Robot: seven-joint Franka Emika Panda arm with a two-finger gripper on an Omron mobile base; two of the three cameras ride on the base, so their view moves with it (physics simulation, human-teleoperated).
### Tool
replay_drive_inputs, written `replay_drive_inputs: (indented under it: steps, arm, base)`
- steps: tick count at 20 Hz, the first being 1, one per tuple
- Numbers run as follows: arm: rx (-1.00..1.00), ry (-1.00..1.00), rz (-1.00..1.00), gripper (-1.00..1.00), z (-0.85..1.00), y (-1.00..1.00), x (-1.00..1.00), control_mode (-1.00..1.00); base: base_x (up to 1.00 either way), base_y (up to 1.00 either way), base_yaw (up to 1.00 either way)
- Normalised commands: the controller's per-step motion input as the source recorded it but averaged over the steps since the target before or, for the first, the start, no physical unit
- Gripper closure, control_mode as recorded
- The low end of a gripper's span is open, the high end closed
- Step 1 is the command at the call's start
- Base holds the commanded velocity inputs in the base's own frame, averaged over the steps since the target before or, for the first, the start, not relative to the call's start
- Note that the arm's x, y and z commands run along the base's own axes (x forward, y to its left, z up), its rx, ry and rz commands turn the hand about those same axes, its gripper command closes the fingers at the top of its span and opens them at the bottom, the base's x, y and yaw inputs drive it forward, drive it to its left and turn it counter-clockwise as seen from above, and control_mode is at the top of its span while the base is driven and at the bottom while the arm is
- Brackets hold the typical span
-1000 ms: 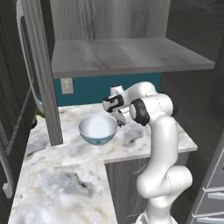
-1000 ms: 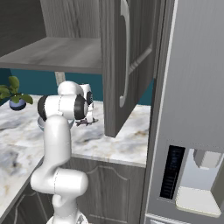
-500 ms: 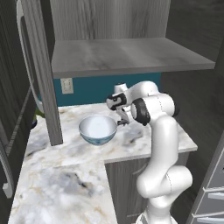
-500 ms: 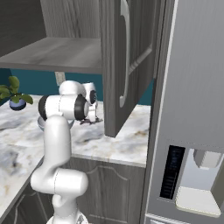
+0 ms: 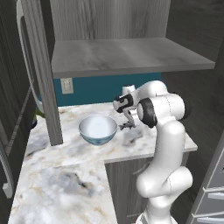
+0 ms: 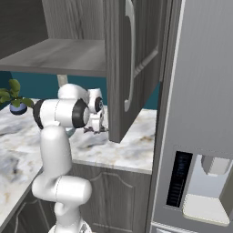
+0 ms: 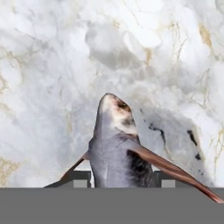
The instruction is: Retrieve the bowl from the cabinet, then place the raw meat into the bowl to avoid contamination.
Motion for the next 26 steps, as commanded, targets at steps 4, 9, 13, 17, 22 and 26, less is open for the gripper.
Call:
replay_drive_inputs:
  steps: [4,9,13,17,22,26]
  arm:
    - [0.02,-0.06,-0.07,1.00,0.17,-0.01,-0.74,-1.00]
    - [0.01,-0.09,-0.05,1.00,0.13,-0.02,-0.77,-1.00]
    - [0.00,-0.09,-0.03,1.00,0.16,-0.04,-0.72,-1.00]
    - [0.00,-0.11,0.00,1.00,0.33,-0.01,-0.61,-1.00]
    - [0.00,-0.14,0.00,1.00,0.57,0.00,-0.44,-1.00]
    - [0.00,-0.17,0.00,1.00,0.63,0.00,-0.38,-1.00]
  base:
    - [0.00,0.00,0.00]
    - [0.00,0.00,0.00]
    - [0.00,0.00,0.00]
    - [0.00,0.00,0.00]
    - [0.00,0.00,0.00]
    - [0.00,0.00,0.00]
